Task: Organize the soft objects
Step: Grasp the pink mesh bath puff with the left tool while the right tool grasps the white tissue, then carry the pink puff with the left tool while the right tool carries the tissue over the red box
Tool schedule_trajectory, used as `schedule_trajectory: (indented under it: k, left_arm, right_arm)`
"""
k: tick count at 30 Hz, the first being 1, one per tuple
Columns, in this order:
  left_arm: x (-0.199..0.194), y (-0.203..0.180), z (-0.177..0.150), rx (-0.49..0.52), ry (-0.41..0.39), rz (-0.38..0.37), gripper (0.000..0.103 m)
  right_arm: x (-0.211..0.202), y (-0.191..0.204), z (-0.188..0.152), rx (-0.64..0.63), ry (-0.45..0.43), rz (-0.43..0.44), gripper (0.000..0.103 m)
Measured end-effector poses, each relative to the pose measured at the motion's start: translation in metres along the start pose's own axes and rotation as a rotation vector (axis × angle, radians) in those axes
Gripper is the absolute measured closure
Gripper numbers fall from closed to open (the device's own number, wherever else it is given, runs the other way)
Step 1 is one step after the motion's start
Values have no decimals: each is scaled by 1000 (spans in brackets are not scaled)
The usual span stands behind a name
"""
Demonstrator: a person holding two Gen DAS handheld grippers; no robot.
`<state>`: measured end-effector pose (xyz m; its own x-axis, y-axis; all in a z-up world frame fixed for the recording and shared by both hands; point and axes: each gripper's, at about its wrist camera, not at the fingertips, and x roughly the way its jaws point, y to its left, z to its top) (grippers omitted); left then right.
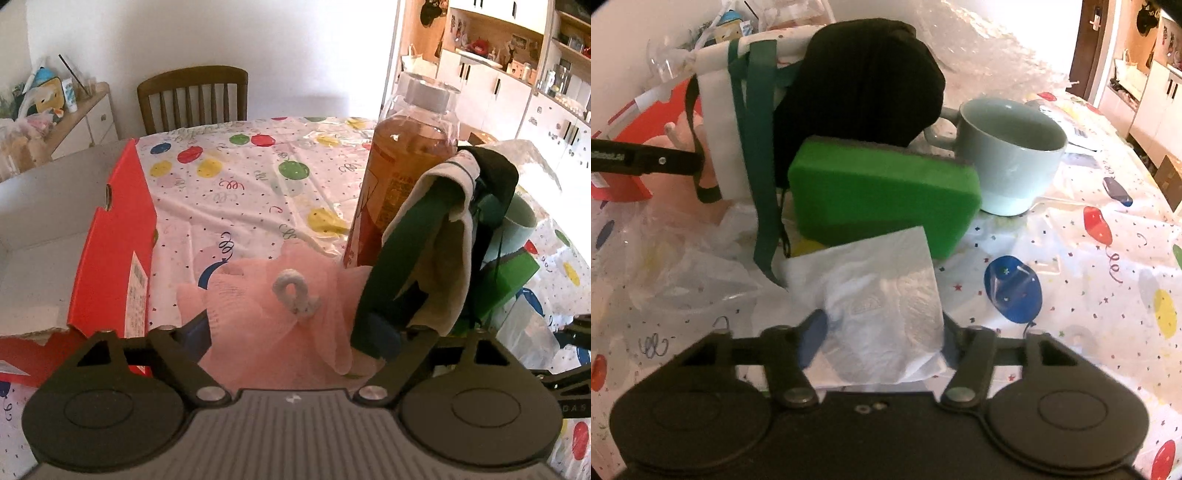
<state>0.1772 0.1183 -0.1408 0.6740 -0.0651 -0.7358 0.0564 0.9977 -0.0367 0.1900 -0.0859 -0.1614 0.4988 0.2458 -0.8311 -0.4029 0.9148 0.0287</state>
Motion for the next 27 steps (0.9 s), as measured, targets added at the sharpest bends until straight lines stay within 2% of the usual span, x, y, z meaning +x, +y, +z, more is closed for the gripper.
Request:
schedule_trajectory:
  k: [2,5,8,9,11,12,13,14,17,27]
  left_arm:
    - [-1,-1,0,-2,3,-3,36]
    - [-2,-1,-1,-7,7,7,52]
    - [-3,-1,-1,-8,9,13,67]
    - [-4,-1,-2,-9,9,15,69]
    - [-5,-2,-2,-8,7,18,76]
    - [-5,-3,-3,-7,6,21,78]
    - [-7,-4,-3,-5,3,24,81]
    - [-8,-5,-3,-5,1,29,82]
    - [-16,-8,-5,-4,-13,44,86]
    - [-61,-3,-2,-73,-65,87,87]
  right_arm:
    - [-3,0,-1,6,-1,10,54]
    - [-8,0,-4,6,-6,12,56]
    - [-16,-3,-8,14,-14,12,58]
    - [-19,-4,-9,15,-17,10,59]
    - [-25,-7,-12,15,-25,8,76]
    - [-29,-8,-15,13,-28,11,78]
    - [-31,-9,-16,11,-27,13,87]
    - [-33,-8,-18,8,-29,14,96]
    - [-41,-7,-21,2,-51,26,101]
    - [-99,-9,-21,0,-161,99,101]
